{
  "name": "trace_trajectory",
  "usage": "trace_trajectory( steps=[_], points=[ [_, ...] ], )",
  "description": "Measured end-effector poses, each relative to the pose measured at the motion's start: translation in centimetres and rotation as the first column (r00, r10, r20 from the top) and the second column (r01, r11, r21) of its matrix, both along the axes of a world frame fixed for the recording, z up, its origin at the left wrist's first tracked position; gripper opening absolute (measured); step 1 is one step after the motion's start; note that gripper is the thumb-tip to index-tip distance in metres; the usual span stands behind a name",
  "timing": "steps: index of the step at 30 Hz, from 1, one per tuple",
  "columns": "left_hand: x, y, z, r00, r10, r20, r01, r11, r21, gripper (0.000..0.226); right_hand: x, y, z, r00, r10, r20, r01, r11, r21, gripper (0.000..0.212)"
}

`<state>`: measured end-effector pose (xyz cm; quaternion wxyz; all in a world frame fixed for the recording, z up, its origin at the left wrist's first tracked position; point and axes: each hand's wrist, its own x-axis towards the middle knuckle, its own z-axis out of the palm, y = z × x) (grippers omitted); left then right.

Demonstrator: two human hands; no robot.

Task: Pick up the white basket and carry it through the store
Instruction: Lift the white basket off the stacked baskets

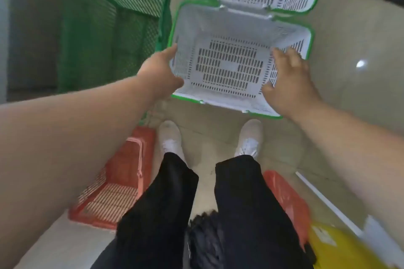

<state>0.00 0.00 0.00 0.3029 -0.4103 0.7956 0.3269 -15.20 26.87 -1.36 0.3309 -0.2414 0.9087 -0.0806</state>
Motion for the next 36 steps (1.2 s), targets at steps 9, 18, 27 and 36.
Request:
trace_trajectory(
  steps=[9, 18, 27, 36],
  points=[
    [-2.3, -0.9, -12.6, 0.995, -0.037, 0.089, 0.06, 0.961, -0.269, 0.096, -2.1, 5.1, -14.1, 0.986, -0.138, -0.094, 0.159, 0.946, 0.284, 0.093],
    [-2.6, -2.5, -12.4, 0.987, -0.101, 0.124, 0.139, 0.922, -0.36, 0.073, -1.8, 6.6, -14.8, 0.945, -0.314, -0.091, 0.327, 0.904, 0.277, 0.055],
    [0.3, -2.2, -2.6, 0.984, -0.115, 0.14, 0.153, 0.939, -0.309, 0.054, 0.1, 7.5, -3.4, 0.956, -0.283, -0.078, 0.292, 0.901, 0.321, 0.046],
    [1.6, -3.8, 10.9, 0.996, -0.078, 0.038, 0.086, 0.954, -0.289, 0.044, 0.9, 5.2, 12.2, 0.939, -0.32, -0.125, 0.343, 0.893, 0.292, 0.05]
  ],
)
